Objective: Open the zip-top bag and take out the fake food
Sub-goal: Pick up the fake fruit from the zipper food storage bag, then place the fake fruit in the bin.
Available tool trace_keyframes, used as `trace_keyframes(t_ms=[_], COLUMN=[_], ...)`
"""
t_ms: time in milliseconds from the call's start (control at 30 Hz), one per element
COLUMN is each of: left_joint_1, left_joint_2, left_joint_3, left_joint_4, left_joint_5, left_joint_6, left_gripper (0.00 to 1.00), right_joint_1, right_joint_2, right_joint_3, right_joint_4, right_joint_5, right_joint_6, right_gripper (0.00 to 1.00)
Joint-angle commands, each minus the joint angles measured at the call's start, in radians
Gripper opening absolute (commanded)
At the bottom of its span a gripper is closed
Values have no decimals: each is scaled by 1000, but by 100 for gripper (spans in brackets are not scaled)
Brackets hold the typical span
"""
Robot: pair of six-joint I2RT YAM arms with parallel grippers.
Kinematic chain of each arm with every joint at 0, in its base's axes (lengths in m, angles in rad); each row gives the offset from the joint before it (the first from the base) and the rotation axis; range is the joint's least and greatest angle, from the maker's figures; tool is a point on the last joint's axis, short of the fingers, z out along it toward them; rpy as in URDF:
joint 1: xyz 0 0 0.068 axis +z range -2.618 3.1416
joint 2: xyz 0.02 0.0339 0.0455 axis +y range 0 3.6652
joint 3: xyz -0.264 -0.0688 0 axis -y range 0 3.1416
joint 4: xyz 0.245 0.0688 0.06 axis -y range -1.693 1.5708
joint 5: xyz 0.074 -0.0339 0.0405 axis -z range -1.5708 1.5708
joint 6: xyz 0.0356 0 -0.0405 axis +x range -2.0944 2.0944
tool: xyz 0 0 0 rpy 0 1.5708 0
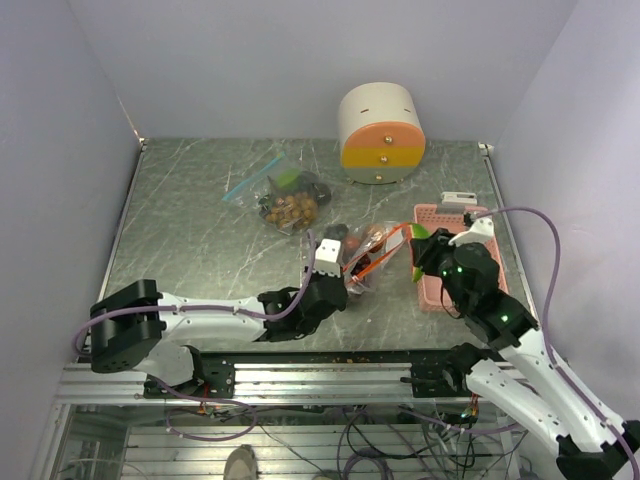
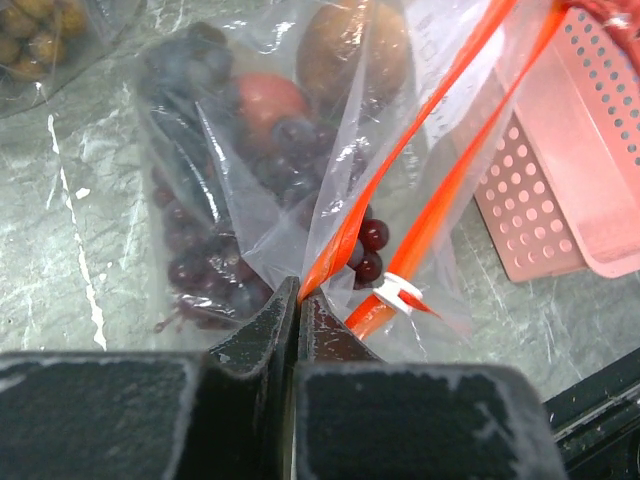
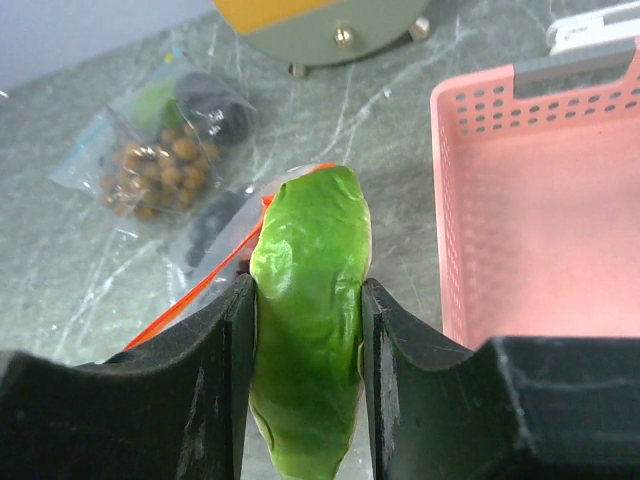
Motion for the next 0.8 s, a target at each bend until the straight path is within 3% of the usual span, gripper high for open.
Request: trace_keyframes(t_ms=[0, 200, 367, 533, 767], left_joint_1=[20, 71, 121, 128, 128], left_joint_2=[43, 95, 128, 119, 49], left_joint_3=[69, 166, 240, 230, 94], left_joint_4=[-107, -139, -172, -169, -123], left_joint_5=[-15, 41, 96, 113, 112], left_joint_6=[4, 20, 37, 24, -48], left_gripper=[10, 10, 11, 10, 9], right_joint_1=[-27, -27, -27, -27, -39], right_joint_2=[-60, -16, -29, 25, 167], right_joint_3=[27, 60, 70, 81, 20], right_joint_4=[37, 59, 70, 63, 169], right_joint_5=[82, -112, -112, 64, 362], right_joint_6=[-25, -44, -53, -59, -46], right_gripper=[2, 3, 3, 3, 3])
